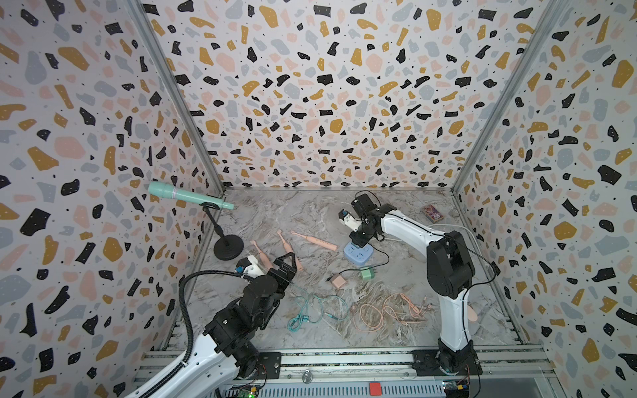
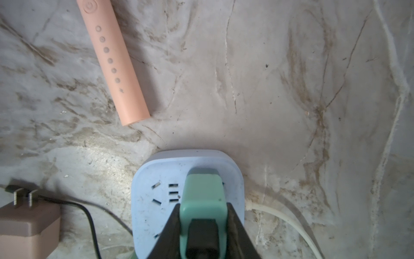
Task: Charge the electric toothbrush
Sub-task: Insert the charging cable into the plug, then pick up the charging cable from the center of the board.
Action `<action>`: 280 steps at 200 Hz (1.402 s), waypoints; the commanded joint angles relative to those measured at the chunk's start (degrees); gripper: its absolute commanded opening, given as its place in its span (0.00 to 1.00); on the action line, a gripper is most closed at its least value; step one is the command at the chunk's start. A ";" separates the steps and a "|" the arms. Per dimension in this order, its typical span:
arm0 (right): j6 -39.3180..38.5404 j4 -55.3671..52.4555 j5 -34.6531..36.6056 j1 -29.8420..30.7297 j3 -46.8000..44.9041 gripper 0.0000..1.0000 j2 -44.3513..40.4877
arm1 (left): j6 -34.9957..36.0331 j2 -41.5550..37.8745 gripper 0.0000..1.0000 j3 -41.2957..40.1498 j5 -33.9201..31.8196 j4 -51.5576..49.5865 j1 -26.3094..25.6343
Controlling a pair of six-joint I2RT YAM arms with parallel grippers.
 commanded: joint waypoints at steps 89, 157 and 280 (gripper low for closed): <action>7.89 5.58 4.39 2.36 -2.60 0.68 -18.05 | 1.76 2.06 1.00 3.29 -2.79 -0.16 0.25; -2.55 7.38 -2.00 15.79 -12.55 0.43 -13.44 | 4.38 1.11 1.00 5.81 -7.74 -4.45 1.18; -11.64 7.89 1.74 19.82 -11.33 0.37 -0.53 | 3.52 -5.27 1.00 4.72 -10.01 -10.09 1.35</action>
